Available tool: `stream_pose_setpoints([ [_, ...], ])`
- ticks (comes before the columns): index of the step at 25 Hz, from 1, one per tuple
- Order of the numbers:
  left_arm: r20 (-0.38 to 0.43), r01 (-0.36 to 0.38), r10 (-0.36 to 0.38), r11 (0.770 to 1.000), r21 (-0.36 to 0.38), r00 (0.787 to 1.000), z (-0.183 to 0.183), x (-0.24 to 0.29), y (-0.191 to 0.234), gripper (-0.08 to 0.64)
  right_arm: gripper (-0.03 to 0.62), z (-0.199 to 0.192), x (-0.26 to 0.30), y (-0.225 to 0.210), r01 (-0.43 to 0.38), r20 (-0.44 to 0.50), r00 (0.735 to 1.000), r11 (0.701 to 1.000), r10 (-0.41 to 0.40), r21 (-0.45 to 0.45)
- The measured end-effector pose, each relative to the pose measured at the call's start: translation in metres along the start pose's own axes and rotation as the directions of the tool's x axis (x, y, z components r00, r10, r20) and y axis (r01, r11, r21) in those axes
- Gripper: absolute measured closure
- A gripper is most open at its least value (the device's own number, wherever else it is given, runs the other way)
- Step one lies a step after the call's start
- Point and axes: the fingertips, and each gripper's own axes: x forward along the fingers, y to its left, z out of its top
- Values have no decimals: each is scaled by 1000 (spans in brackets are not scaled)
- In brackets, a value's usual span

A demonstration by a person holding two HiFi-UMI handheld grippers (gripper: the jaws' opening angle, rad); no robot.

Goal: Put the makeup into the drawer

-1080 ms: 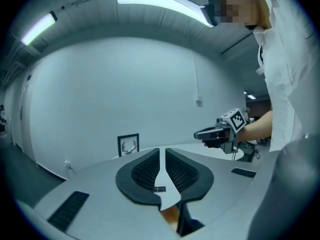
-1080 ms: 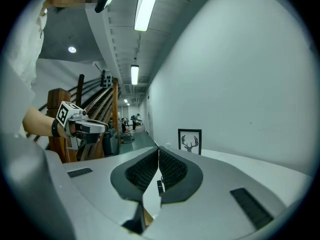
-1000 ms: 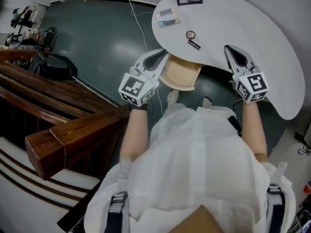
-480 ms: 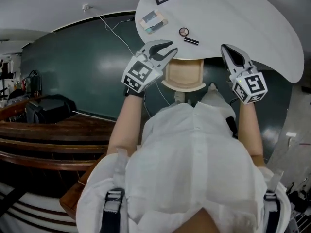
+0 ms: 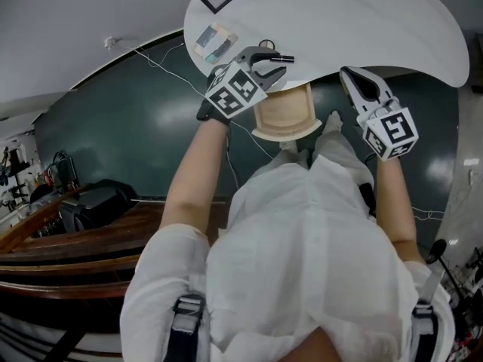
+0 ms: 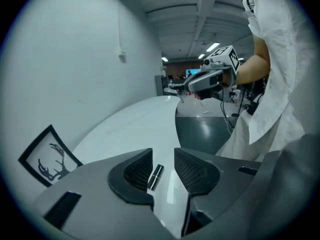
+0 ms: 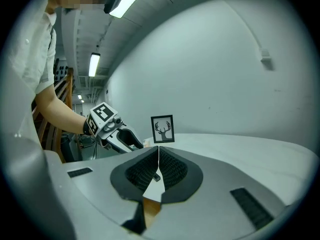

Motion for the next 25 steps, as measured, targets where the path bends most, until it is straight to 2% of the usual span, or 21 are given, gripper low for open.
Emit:
stream_pose_setpoints([
  [5,-108,99,-92,993,57,990,-13,35,0,410,581,-11,-4,-7,25,-9,1000,999,-25,20],
  [10,-198,135,-118,988,74,973,-30,60,1,407,581,-17,-10,-12,45,-19,999,998,-44,36],
  [13,-264,169,-137,980,105,955,-44,73,-1,399,581,-21,-14,-14,53,-24,998,997,-52,48],
  [18,-353,239,-164,954,181,921,-56,90,-3,399,581,-25,-19,-16,59,-34,998,997,-58,57],
  [25,-417,278,-185,945,174,890,-67,106,0,396,581,-22,-23,-20,60,-37,998,996,-58,62],
])
